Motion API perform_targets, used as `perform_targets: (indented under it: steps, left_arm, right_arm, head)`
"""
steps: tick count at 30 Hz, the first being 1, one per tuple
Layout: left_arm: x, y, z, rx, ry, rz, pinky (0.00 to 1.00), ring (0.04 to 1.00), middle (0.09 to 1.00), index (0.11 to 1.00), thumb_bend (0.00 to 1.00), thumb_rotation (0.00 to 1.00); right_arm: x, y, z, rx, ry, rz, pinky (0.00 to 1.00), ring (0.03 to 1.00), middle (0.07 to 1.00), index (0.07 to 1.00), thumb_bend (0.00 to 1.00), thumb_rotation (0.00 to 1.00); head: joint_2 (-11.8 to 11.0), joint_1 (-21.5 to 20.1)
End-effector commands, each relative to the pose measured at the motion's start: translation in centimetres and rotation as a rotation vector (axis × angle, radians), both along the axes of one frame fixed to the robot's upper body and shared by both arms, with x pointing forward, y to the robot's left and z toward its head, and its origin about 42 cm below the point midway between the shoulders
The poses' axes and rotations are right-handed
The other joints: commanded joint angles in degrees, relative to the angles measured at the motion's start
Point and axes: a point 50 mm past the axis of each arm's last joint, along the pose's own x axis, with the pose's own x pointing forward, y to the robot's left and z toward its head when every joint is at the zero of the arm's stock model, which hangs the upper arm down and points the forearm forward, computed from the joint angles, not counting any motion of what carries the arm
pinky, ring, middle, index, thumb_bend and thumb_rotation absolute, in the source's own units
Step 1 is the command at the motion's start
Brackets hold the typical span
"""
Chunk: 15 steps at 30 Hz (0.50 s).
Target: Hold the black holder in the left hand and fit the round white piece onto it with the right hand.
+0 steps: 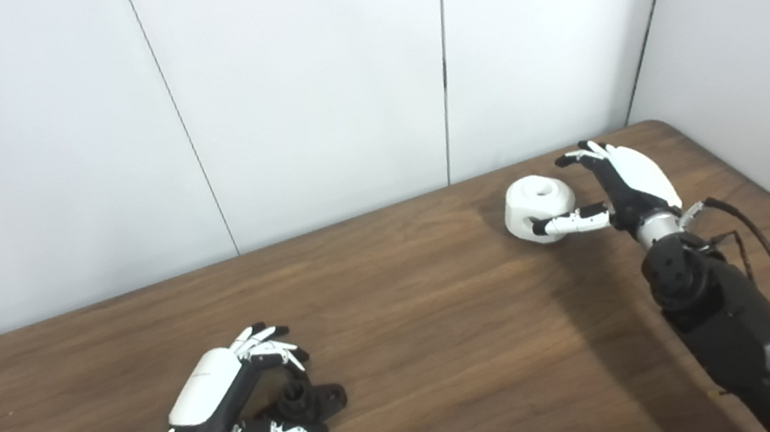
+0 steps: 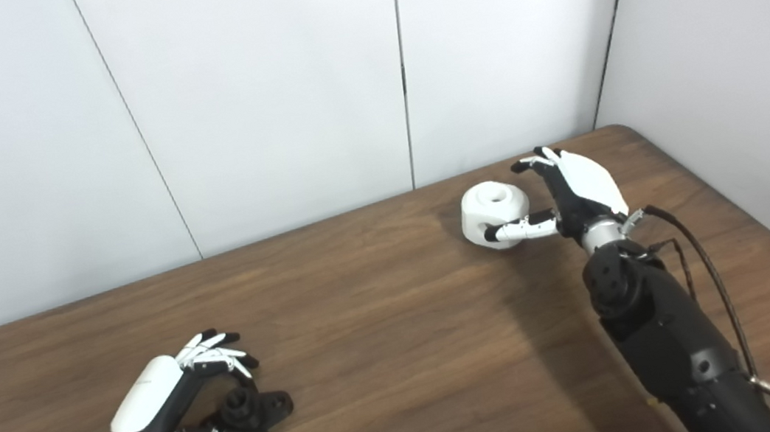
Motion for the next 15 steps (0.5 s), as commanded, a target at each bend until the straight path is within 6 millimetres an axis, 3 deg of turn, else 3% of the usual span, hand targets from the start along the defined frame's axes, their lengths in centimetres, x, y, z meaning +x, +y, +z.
perform_targets:
  steps: [1,15]
  left_arm:
    - [-1.33,1.32,-1.99,0.036,0.062,0.023,0.97,0.896,0.705,0.482,0.52,0.05]
    - [-1.48,1.27,-1.75,0.025,0.05,0.023,0.96,0.892,0.7,0.481,0.52,0.05]
  right_arm:
    - [1.18,-0.59,3.12,-0.055,-0.094,0.001,0.88,1.0,0.963,0.796,0.86,0.43]
    - [1.68,-0.53,2.21,-0.048,-0.092,0.007,0.91,1.0,0.961,0.791,0.87,0.44]
  head:
    - [0.0,-0.1]
    - [0.4,0.4]
